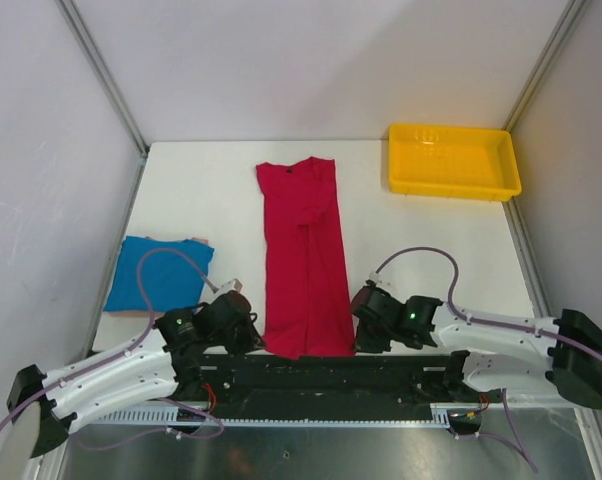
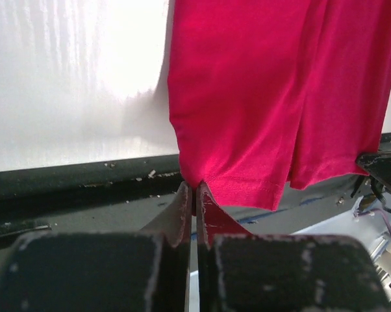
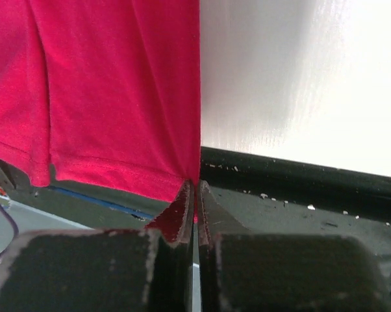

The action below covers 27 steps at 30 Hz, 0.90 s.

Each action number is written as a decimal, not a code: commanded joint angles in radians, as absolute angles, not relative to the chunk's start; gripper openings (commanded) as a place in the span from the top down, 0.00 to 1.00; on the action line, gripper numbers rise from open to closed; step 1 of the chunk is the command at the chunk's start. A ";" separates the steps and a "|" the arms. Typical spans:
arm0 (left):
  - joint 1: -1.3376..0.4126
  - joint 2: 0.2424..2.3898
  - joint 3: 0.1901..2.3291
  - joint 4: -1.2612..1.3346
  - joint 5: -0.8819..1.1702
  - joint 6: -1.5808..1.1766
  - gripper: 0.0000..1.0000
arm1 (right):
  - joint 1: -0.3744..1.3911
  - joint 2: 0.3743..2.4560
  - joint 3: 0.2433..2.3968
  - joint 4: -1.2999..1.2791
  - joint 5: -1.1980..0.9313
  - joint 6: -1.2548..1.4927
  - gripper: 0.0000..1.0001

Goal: Fold and stack the t-shirts
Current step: Grab the bottom of the folded rectangular tshirt with both arms, then fold the folded rectangular tshirt in 1/3 of the way

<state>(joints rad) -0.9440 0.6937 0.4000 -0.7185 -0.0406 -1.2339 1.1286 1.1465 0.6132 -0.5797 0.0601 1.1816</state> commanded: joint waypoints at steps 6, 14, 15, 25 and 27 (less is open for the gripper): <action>-0.958 0.839 0.663 -0.749 -0.153 -1.182 1.00 | 0.971 1.058 0.729 -0.727 0.086 1.091 1.00; -0.771 1.100 0.860 -0.687 -0.205 -1.011 1.00 | 0.695 1.306 0.975 -0.627 -0.015 0.847 1.00; -0.744 1.130 0.879 -0.673 -0.204 -0.989 1.00 | 0.676 1.351 1.013 -0.613 -0.023 0.823 1.00; -0.563 1.504 1.085 -0.511 -0.160 -0.833 1.00 | 0.509 1.792 1.324 -0.487 -0.104 0.714 1.00; -0.541 1.566 1.124 -0.495 -0.150 -0.820 1.00 | 0.486 1.845 1.367 -0.481 -0.115 0.705 1.00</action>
